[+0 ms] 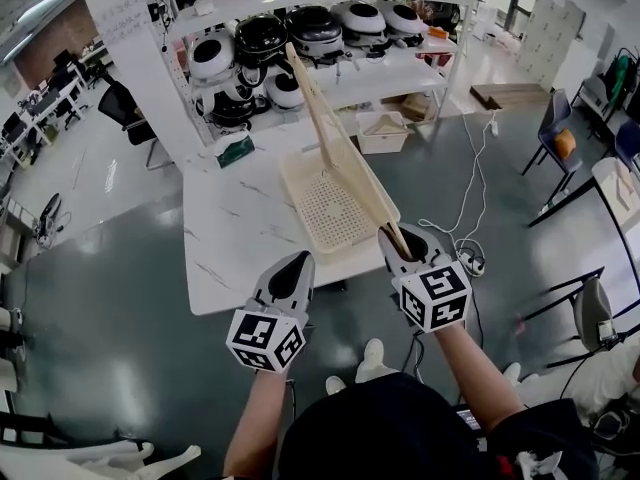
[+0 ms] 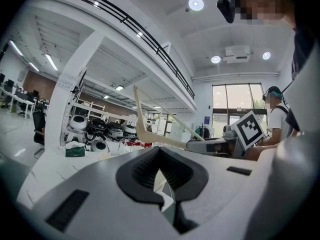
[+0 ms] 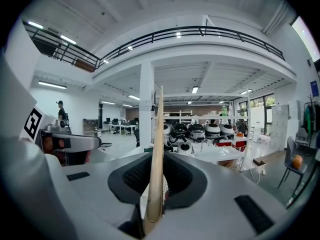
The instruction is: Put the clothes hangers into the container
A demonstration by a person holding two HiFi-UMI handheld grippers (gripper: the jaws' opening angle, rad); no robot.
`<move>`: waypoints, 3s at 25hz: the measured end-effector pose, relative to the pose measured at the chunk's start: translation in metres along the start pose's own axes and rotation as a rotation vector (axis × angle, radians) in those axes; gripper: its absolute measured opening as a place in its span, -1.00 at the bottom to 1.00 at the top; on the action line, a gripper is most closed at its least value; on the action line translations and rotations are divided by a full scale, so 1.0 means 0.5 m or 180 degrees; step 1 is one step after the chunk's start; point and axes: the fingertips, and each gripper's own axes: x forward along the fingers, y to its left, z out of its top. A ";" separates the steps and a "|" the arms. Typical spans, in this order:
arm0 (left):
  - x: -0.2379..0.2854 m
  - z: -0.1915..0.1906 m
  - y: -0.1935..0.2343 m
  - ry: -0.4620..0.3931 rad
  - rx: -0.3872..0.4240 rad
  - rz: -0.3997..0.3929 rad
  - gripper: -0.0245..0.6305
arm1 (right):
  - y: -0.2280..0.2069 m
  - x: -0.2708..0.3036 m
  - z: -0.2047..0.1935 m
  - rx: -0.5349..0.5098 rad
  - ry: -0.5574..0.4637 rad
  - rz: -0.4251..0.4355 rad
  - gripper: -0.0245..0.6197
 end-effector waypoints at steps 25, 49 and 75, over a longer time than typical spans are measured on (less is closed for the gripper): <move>0.147 -0.004 0.082 0.0045 -0.0068 0.0341 -0.91 | -0.100 0.181 -0.037 -0.0044 0.0333 0.0414 -0.72; 0.189 -0.029 0.105 0.0160 -0.0122 0.0481 -0.91 | -0.116 0.270 -0.224 -0.0070 0.1299 0.0715 -0.72; 0.192 -0.039 0.103 0.0167 -0.0158 0.0590 -0.91 | -0.124 0.285 -0.283 -0.0145 0.1685 0.0808 -0.72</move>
